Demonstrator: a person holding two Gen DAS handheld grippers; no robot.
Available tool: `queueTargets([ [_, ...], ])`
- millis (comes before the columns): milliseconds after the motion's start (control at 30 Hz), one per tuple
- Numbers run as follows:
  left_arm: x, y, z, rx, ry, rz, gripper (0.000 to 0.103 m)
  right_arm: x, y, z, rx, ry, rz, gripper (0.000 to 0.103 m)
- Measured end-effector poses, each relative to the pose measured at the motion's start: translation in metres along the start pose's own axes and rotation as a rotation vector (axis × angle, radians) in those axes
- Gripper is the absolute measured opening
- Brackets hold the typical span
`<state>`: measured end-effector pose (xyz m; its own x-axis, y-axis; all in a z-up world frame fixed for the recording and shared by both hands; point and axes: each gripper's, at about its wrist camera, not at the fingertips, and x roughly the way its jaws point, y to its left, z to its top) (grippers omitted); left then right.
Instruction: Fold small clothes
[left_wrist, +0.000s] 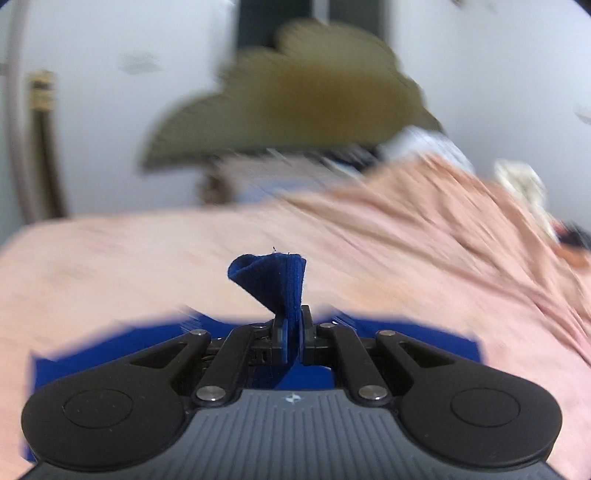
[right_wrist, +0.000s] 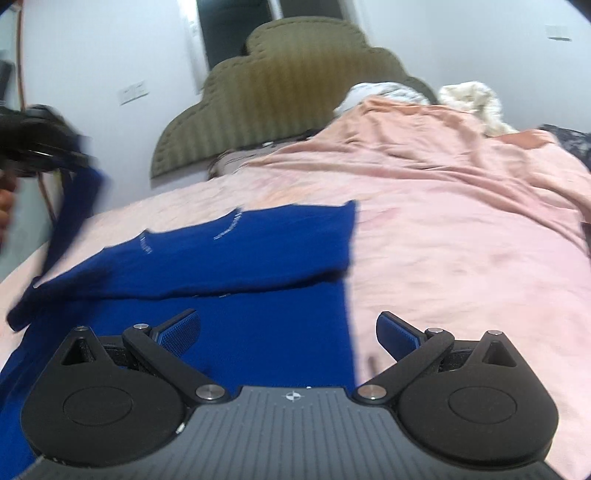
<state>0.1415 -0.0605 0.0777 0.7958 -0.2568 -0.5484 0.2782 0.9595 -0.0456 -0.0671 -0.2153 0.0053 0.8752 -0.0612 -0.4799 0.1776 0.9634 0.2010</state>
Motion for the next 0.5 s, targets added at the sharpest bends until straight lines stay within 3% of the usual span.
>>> queueTargets([
  [100, 0.042, -0.050, -0.027, 0.039, 0.198, -0.155, 0.008, -0.010, -0.015, 0.001, 0.019, -0.011, -0.036, 0.102],
  [200, 0.073, -0.062, -0.043, 0.065, 0.353, -0.233, 0.011, -0.017, -0.026, 0.002, 0.023, -0.028, -0.072, 0.102],
  [233, 0.070, -0.059, -0.044, 0.056, 0.361, -0.247, 0.011, -0.018, -0.029, 0.002, 0.024, -0.033, -0.084, 0.102],
  [333, 0.039, -0.028, -0.031, -0.002, 0.268, -0.268, 0.017, -0.018, -0.033, 0.009, 0.014, -0.045, -0.099, 0.103],
  [367, 0.030, -0.014, -0.025, -0.022, 0.238, -0.248, 0.034, -0.015, -0.034, 0.013, 0.007, -0.047, -0.098, 0.103],
  [400, 0.019, 0.000, -0.019, -0.045, 0.201, -0.216, 0.065, -0.012, -0.034, 0.018, 0.001, -0.048, -0.086, 0.103],
  [433, 0.006, 0.020, -0.015, -0.075, 0.148, -0.170, 0.081, -0.008, -0.033, 0.023, -0.001, -0.045, -0.060, 0.103],
  [467, -0.006, 0.038, -0.013, -0.100, 0.095, -0.127, 0.097, -0.001, -0.033, 0.031, 0.001, -0.031, -0.017, 0.103],
  [500, -0.018, 0.054, -0.013, -0.119, 0.039, -0.080, 0.097, 0.007, -0.031, 0.038, 0.009, -0.016, 0.041, 0.103],
])
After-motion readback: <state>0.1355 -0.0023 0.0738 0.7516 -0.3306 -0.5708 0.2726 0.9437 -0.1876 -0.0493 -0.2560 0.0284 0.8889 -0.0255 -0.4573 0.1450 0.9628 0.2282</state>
